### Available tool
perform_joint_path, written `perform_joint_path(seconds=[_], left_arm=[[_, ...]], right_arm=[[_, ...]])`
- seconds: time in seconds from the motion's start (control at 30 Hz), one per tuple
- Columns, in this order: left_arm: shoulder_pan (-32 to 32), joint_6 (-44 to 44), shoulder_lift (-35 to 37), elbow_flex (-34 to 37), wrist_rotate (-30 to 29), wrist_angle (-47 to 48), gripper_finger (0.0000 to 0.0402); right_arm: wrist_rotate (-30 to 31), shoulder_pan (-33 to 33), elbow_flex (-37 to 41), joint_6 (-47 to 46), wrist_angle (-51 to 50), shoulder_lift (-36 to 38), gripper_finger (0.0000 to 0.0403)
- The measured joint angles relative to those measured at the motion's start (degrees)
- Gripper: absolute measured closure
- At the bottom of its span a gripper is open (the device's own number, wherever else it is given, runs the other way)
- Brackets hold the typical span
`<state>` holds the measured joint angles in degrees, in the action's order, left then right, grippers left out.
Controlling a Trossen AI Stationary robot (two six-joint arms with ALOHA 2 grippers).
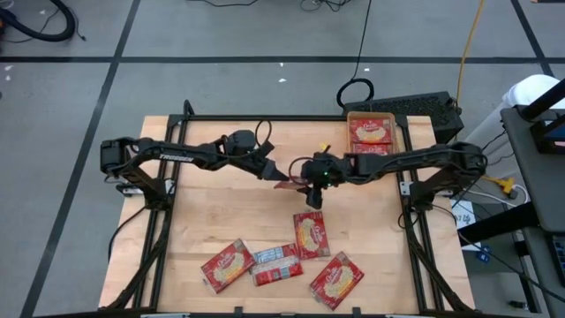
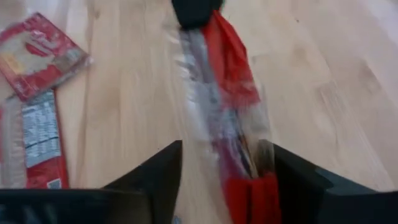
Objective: Sort popcorn bags into baskets
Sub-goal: Put the red popcorn bag into the orange bin
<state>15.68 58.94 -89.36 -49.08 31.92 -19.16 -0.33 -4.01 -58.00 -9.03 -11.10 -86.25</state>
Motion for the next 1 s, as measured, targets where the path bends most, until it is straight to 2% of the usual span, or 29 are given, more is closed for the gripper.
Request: perform_joint_path(seconds=[0.23, 0.4, 0.47, 0.63, 0.77, 0.9, 1.0], left_arm=[[0.04, -2.05, 0.0, 0.0, -0.99, 0.77, 0.039], [0.0, -3.82, 0.07, -0.04, -6.12, 0.28, 0.0345], [0.0, -5.1, 0.07, -0.04, -6.85, -0.78, 0.0316], [0.5, -6.32, 0.07, -0.07, -8.44, -1.87, 0.0234], [0.33, -6.75, 0.14, -0.07, -12.07, -1.92, 0.0177], [0.35, -7.58, 1.16, -0.09, -14.32, -1.85, 0.0143], [0.33, -11.41, 3.02, -0.11, -15.52, -2.25, 0.0134]], right_arm=[[0.23, -0.14, 0.02, -0.71, 0.68, -0.69, 0.032], [0.2, -0.44, 0.02, -0.76, 0.27, -0.42, 0.0389], [0.18, -0.42, 0.02, -0.92, 0.24, -0.42, 0.0393], [-0.16, -0.83, 0.04, -3.57, -0.61, 0.15, 0.0371], [-2.22, -1.93, 0.07, -4.02, -2.46, 2.42, 0.038], [-6.23, -3.96, 0.07, -6.83, -6.93, 6.01, 0.0394], [-7.56, -5.32, 0.07, -7.41, -10.05, 9.47, 0.0393]])
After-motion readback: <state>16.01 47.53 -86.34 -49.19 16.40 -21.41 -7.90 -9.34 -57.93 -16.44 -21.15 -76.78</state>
